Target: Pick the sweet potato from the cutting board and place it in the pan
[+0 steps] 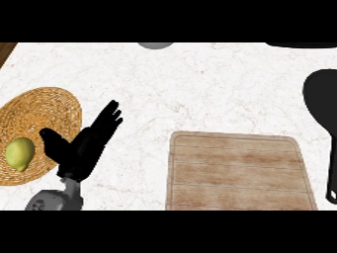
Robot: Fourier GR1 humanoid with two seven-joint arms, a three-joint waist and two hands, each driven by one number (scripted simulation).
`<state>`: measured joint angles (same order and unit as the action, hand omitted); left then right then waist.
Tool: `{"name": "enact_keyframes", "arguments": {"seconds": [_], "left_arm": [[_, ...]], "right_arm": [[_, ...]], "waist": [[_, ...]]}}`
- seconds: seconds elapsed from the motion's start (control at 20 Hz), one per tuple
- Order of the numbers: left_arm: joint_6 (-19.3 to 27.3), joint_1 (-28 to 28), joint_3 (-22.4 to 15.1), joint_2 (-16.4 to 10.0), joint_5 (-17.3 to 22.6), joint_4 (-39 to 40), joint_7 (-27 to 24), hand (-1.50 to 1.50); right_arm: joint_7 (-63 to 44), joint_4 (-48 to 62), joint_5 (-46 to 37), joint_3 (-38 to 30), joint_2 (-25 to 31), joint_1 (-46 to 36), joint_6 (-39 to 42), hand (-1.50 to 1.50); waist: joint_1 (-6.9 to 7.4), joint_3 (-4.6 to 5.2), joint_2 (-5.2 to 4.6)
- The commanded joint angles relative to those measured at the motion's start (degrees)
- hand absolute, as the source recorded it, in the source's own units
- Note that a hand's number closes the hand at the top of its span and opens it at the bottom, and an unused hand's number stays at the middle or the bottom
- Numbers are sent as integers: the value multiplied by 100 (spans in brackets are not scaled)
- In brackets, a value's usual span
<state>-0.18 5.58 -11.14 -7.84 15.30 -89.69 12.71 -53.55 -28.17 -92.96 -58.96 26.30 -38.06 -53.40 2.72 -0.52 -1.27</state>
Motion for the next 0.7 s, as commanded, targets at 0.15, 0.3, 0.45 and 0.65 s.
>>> {"name": "enact_keyframes", "arguments": {"seconds": [0.15, 0.3, 0.45, 0.65], "left_arm": [[-106, 121, 114, -48, 121, 115, 88, 0], [-61, -106, 137, -87, 59, 32, 1, 0], [110, -39, 123, -4, 20, -17, 187, 0], [-129, -390, 295, -195, 133, -72, -55, 0]], "right_arm": [[844, -293, 934, -109, -246, -312, -2005, -150], [1499, -465, 1831, -87, -404, -317, -2290, -150], [2129, -743, 2951, 128, -750, -236, -2241, -150], [3058, -1816, 4554, 868, -1294, 425, -1497, -150]], "waist": [[-39, 2, 16], [-131, 7, 89], [-227, 6, 123], [-318, 24, 167]]}}
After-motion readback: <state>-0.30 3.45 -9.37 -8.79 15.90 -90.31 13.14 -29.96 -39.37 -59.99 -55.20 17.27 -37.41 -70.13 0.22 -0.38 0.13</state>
